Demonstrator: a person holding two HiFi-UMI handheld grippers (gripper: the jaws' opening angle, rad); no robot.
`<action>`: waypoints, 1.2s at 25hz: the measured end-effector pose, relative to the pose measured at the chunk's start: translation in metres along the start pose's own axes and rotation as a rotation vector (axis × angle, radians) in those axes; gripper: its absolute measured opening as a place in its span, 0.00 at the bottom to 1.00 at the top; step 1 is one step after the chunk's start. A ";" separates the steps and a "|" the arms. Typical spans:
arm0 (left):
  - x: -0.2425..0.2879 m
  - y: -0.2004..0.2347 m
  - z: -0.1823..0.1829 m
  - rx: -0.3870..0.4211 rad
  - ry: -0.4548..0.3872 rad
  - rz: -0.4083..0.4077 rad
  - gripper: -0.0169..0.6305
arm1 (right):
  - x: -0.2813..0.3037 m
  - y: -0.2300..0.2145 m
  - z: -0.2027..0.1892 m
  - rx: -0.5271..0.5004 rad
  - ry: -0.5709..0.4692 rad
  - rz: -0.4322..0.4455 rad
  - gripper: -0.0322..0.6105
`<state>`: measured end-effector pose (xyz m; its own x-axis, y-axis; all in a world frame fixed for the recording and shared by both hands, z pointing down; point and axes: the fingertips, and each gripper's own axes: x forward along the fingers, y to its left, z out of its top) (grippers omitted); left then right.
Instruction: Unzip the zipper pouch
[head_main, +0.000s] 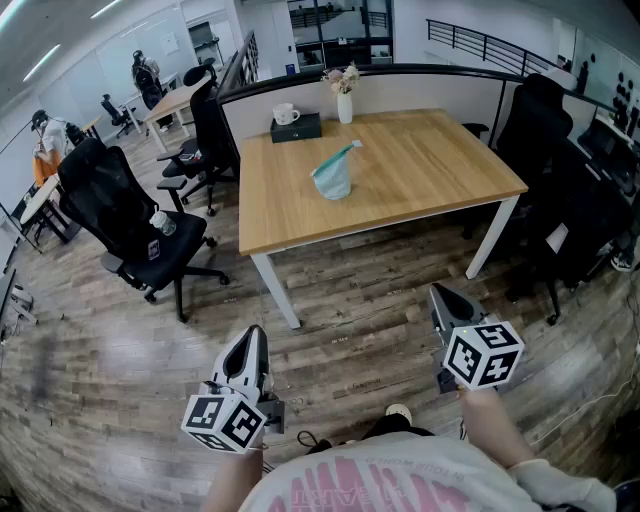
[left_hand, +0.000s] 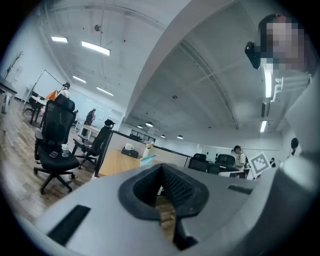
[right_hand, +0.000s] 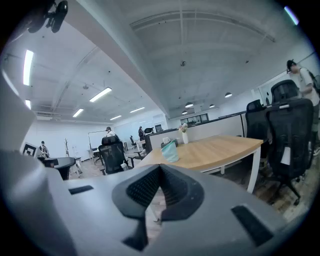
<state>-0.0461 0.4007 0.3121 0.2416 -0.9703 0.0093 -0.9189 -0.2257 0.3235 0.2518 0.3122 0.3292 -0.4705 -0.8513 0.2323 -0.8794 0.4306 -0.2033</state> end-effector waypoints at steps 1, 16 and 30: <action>-0.002 0.002 0.000 -0.005 -0.001 -0.004 0.03 | 0.000 0.003 -0.002 0.000 0.004 -0.001 0.05; 0.011 0.041 -0.020 -0.062 0.049 0.008 0.03 | 0.042 0.014 -0.041 0.006 0.128 -0.004 0.05; 0.180 0.112 0.025 -0.066 -0.016 0.041 0.03 | 0.237 -0.030 0.037 -0.001 0.109 0.071 0.05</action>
<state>-0.1128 0.1986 0.3265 0.1983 -0.9801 0.0088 -0.9054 -0.1797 0.3846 0.1693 0.0867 0.3553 -0.5364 -0.7813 0.3191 -0.8438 0.4885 -0.2222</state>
